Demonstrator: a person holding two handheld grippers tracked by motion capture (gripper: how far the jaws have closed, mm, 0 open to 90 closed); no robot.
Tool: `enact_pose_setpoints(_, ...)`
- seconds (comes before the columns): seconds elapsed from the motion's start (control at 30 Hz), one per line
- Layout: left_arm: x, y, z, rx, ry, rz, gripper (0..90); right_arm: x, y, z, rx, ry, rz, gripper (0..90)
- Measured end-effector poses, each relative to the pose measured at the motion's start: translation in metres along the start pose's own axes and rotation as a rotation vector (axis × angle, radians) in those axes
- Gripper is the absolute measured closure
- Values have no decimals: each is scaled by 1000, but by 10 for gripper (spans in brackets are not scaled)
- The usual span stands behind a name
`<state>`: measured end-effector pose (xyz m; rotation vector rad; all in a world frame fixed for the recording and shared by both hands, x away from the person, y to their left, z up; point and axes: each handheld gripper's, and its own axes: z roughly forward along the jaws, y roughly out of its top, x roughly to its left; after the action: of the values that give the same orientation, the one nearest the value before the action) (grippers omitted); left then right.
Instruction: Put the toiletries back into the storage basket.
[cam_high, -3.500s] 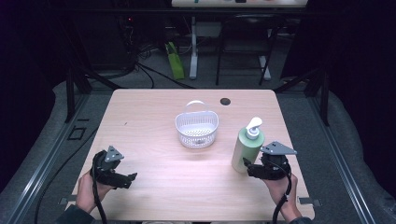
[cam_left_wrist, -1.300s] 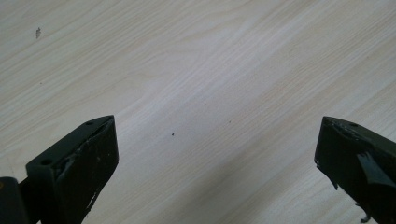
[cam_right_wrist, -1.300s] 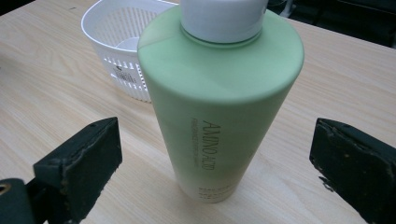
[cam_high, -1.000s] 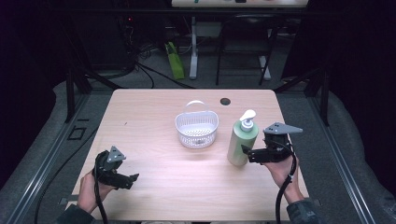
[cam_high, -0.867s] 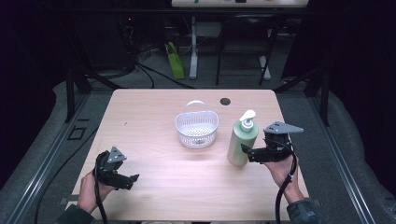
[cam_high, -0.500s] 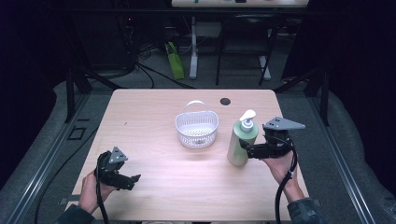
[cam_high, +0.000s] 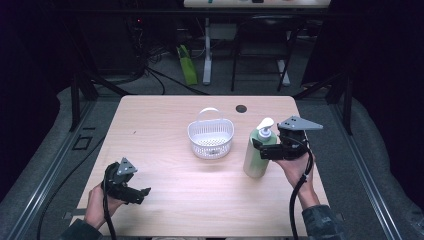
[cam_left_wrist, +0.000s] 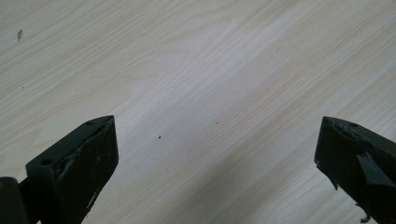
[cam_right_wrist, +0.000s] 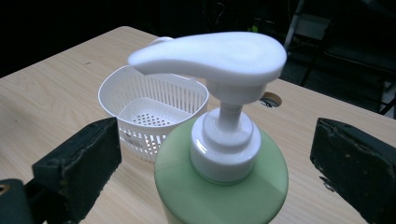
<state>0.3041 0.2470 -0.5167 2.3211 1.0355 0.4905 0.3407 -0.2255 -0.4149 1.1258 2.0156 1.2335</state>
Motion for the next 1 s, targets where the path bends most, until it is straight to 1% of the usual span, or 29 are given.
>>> enact_pose_setpoints(0.03,0,0,0,0,1,-1,0,1,2,2,-2,2,-3,41)
enact_pose_setpoints(0.07,0,0,1,2,4,-1,0,1,2,2,-2,2,-3,41)
enact_pose_setpoints(0.1,0,0,1,3,3,-1,0,1,2,2,-5,-1,-6,72)
enact_pose_setpoints(0.13,0,0,1,4,3,-3,0,2,2,1,-19,-8,-5,142)
enact_pose_setpoints(0.17,0,0,1,3,2,-6,0,2,2,1,-29,-6,0,165)
enact_pose_setpoints(0.23,0,0,0,-1,6,-11,0,1,1,-1,-60,-8,13,273)
enact_pose_setpoints(0.27,0,0,0,-1,6,-11,0,1,1,-1,-60,-8,13,273)
enact_pose_setpoints(0.3,1,0,-1,1,4,-10,0,1,1,-2,-65,-11,10,294)
enact_pose_setpoints(0.37,1,0,-1,0,8,-8,0,0,1,-5,-95,-15,21,395)
enact_pose_setpoints(0.4,1,0,-1,0,8,-8,0,0,1,-5,-95,-15,21,395)
enact_pose_setpoints(0.47,1,0,-1,1,7,-8,0,0,1,-6,-107,-14,28,442)
enact_pose_setpoints(0.5,1,0,-1,1,7,-8,0,0,1,-7,-115,-22,29,480)
enact_pose_setpoints(0.53,1,0,-1,1,7,-8,0,-1,1,-8,-123,-22,30,493)
enact_pose_setpoints(0.57,1,0,-1,2,9,-7,0,-2,0,-9,-139,-21,38,537)
enact_pose_setpoints(0.6,1,0,-1,2,10,-8,0,-2,0,-9,-139,-21,38,537)
enact_pose_setpoints(0.63,0,0,0,1,12,-9,0,-2,0,-10,-145,-23,41,565)
enact_pose_setpoints(0.67,0,0,0,1,12,-9,0,-2,0,-10,-145,-23,41,565)
enact_pose_setpoints(0.77,0,-1,0,2,12,-8,0,-4,0,-12,-159,-25,47,628)
enact_pose_setpoints(1.0,0,-1,1,10,12,-6,0,-2,0,-12,-165,-29,32,666)
